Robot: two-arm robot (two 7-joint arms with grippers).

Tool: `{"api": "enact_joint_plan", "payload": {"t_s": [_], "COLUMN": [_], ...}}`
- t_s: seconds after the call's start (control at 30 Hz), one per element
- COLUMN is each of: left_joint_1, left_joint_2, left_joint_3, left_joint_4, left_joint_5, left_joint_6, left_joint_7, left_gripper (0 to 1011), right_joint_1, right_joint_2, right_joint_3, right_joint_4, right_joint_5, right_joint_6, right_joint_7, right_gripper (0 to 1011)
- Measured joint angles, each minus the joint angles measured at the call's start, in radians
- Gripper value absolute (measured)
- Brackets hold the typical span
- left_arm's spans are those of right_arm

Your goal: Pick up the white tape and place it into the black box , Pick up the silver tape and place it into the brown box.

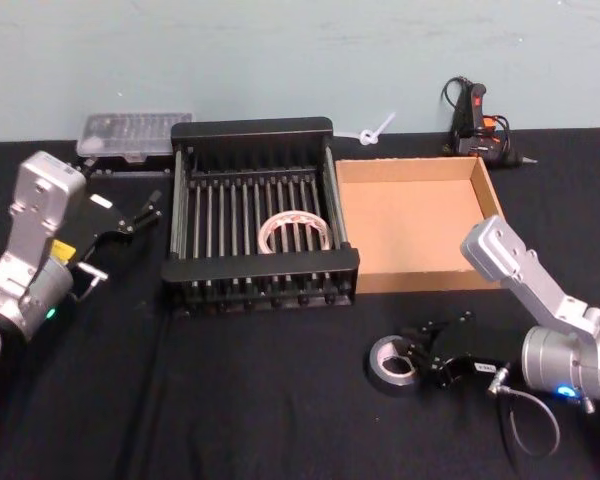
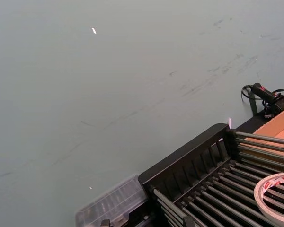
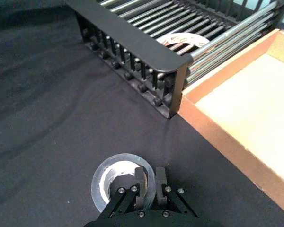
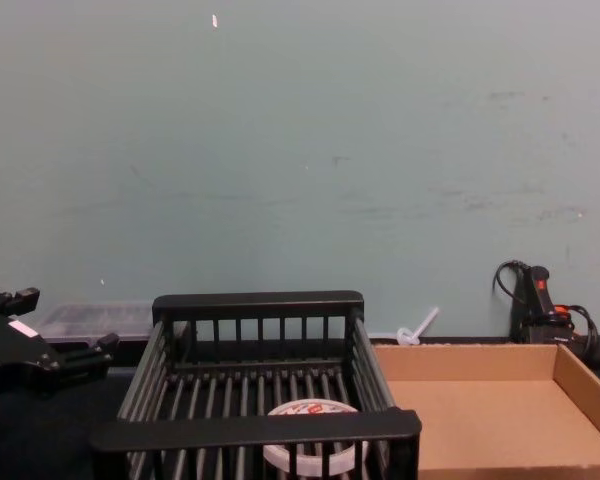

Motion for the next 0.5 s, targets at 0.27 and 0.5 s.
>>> {"api": "enact_joint_plan", "payload": {"t_s": [0.27,0.5], "left_joint_1": [0.0,0.0], "left_joint_2": [0.0,0.0], "left_joint_3": [0.0,0.0], "left_joint_4": [0.0,0.0], "left_joint_5": [0.0,0.0], "left_joint_6": [0.0,0.0], "left_joint_7": [0.0,0.0], "left_gripper": [1001,1001], "right_joint_1": [-0.006,-0.003], "right_joint_2": [-0.006,-0.029], "right_joint_3": [0.037,0.106], "right_joint_4": [-0.006,-0.011], "right_joint_5": [0.029,0.063], "right_joint_6": [-0.007,-0.03], "right_joint_7": [-0.024,-0.088], "right_gripper": [150,150]}}
